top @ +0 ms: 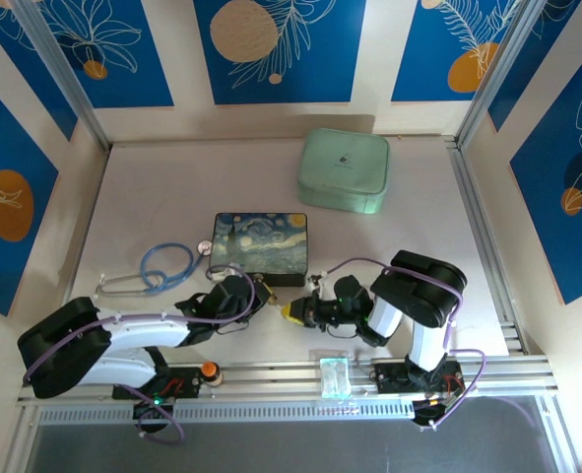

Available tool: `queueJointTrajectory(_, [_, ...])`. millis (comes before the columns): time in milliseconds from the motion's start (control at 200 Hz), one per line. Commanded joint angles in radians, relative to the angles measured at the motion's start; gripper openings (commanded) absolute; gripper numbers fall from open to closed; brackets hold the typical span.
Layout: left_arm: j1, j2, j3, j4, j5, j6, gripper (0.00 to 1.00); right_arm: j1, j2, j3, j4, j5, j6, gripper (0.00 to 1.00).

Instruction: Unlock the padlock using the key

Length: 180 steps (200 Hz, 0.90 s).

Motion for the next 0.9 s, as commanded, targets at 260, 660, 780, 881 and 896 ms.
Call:
queueJointTrajectory(260, [0.006,0.0,-0.026,0.034,-0.023,-0.038,0.0,-0.005,0.005,0.027,0.059,-0.035,0.016,0.0])
queueJointTrajectory(660, [-0.011,0.0,-0.069,0.122,-0.026,-0.106,0.0,-0.036,-0.005,0.028,0.058,-0.064,0.034,0.0])
queueJointTrajectory(780, [-0.009,-0.01,-0.062,0.094,-0.047,-0.102,0.0,0.003,0.032,0.028,0.059,-0.045,0.046,0.0])
queueJointTrajectory(881, [-0.009,-0.011,-0.049,0.089,-0.053,-0.096,0.0,0.035,0.033,0.015,0.059,-0.006,0.048,0.0])
queueJointTrajectory(896, [-0.009,-0.01,-0.048,0.091,-0.054,-0.096,0.0,0.037,0.032,0.012,0.059,0.0,0.049,0.0])
